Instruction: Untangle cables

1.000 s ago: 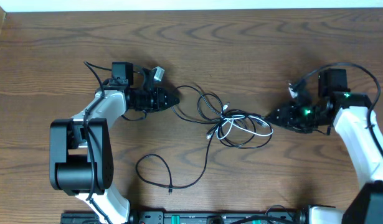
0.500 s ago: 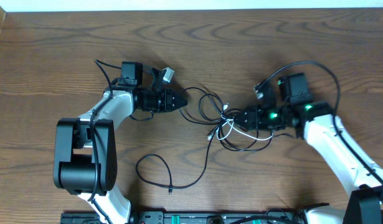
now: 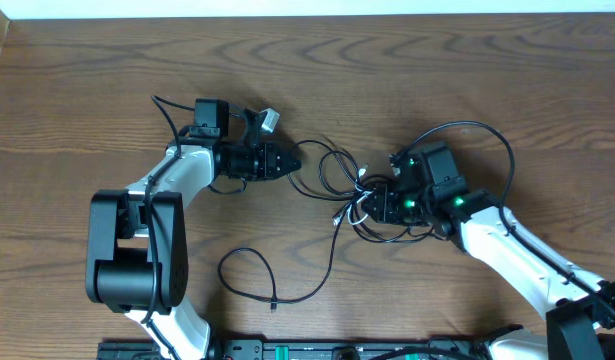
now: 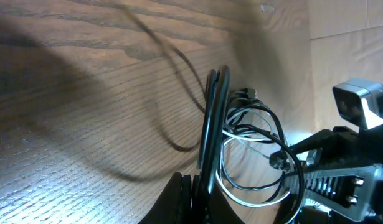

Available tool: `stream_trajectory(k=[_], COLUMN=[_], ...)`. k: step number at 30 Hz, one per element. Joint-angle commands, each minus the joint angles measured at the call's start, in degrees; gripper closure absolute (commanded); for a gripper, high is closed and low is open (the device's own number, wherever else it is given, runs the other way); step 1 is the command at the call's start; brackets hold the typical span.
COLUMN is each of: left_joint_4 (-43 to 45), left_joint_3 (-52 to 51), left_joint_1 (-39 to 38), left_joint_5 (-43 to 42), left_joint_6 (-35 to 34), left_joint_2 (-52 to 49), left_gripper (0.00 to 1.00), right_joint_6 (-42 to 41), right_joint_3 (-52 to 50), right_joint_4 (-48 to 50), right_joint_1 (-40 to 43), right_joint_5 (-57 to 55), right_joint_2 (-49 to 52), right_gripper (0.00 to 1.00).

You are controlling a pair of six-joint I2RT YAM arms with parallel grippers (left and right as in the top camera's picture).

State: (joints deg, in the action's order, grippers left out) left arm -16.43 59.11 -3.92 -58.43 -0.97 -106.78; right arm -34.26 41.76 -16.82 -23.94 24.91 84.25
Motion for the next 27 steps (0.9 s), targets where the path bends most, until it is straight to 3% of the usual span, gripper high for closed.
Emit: stream_trajectory(k=[1,4,6,8,10,11,15,18,22,27], left_joint_4=[0.0,0.0,0.0,0.0,-0.3,-0.7,-5.2,-10.4,-14.2,-14.3], left_joint_3=[0.1,0.1,0.1,0.1,0.1,0.1,0.1,0.1,0.1,0.1], left_joint_1=[0.0,-0.1,-0.2,-0.2,-0.2,-0.2,-0.4,-1.9,-8.0,-17.5], left_joint_5=[-2.5,-8.9,-10.5,-10.5,-10.5,-10.5,-9.5,-3.1,8.4,17.6], left_joint_6=[1.4,5.1,6.1,6.1,6.1,6.1,10.2,13.9,13.8,11.0], left_joint_2=[-0.2,-0.2,-0.2,-0.1,0.2,0.7,5.4,11.9,20.2,22.4], left_gripper=[0.92,0.92,0.83,0.49,0.3,0.25,0.21,0.21,0.21,0.21], right_joint_6=[-4.5,-5.5,-6.9,-8.5,-8.6,-8.6,-8.6,-9.0,-9.0,-9.0], right_joint_3=[-1.1,-1.2,-1.3,-1.3,-1.3,-1.3,-1.3,-1.3,-1.3,-1.3], right_joint_4=[1.0,1.6,1.7,1.8,2.4,2.8,4.2,4.7,5.7,6.5], right_joint_1=[-1.8,-3.0,-3.5,-3.8,-4.0,-4.0,-4.1,-4.1,-3.9,-3.5], right_joint_5=[-5.7,-9.1,-11.7,-14.1,-15.4,-15.6,-15.6,-15.6,-15.6,-14.8], right_joint_2=[-0.2,-0.2,-0.2,-0.2,-0.2,-0.2,-0.2,-0.2,-0.1,1.4], right_gripper=[0.68,0.7,0.78,0.9,0.99,0.99,0.99,0.99,0.99,0.99])
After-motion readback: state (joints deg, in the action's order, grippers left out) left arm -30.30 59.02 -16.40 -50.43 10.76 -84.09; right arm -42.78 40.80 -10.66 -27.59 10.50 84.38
